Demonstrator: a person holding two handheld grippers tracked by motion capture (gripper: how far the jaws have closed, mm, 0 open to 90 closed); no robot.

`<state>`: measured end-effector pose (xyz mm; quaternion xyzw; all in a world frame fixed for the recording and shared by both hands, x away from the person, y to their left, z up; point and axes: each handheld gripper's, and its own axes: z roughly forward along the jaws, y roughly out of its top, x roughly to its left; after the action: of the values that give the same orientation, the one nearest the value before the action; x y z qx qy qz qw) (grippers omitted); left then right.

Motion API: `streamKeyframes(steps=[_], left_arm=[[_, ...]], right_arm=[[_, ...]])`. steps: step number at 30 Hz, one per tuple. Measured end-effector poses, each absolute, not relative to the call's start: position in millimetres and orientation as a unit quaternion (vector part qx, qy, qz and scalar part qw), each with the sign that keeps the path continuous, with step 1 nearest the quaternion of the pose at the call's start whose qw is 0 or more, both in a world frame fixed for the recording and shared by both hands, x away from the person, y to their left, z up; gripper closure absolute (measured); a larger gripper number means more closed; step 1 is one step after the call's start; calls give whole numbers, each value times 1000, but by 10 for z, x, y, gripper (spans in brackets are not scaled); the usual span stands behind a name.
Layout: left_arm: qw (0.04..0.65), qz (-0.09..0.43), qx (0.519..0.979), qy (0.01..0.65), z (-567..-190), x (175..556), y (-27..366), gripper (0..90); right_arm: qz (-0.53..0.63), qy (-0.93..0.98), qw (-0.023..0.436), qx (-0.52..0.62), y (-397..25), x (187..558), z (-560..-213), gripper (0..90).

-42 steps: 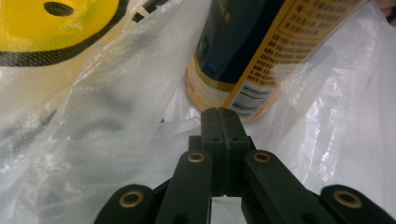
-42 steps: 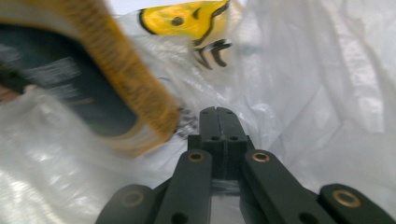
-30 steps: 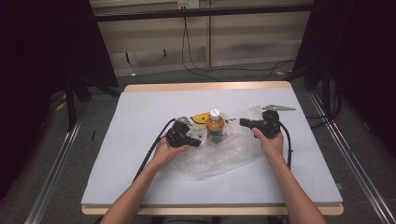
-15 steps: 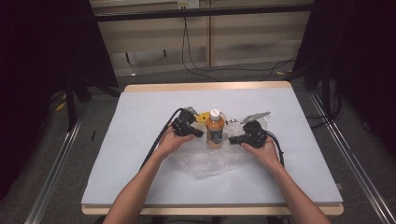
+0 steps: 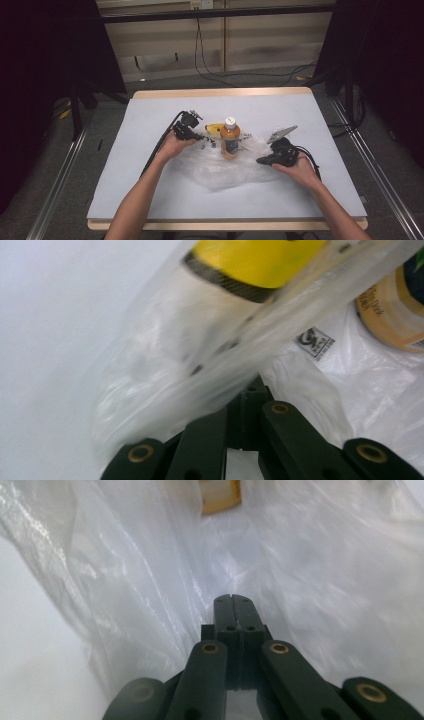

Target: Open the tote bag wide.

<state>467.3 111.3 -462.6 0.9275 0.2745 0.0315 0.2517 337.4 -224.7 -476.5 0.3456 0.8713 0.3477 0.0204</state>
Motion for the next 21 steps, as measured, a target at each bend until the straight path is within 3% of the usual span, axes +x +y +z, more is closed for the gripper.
streamKeyframes(steps=[6, 9, 15, 21], left_arm=[[240, 44, 930, 276, -4613, 4660, 1152, 900], [264, 43, 915, 303, -4640, 4630, 1161, 900], [316, 20, 911, 263, -4532, 4545, 1161, 900], [327, 51, 915, 231, -4276, 4370, 1097, 900]], right_arm=[[335, 880, 18, 336, -2434, 3178, -4733, 900], [333, 881, 20, 336, -2495, 3126, -4728, 900], [348, 873, 23, 340, -2395, 3153, -4672, 900], [373, 865, 43, 333, -2252, 3264, -4437, 900]])
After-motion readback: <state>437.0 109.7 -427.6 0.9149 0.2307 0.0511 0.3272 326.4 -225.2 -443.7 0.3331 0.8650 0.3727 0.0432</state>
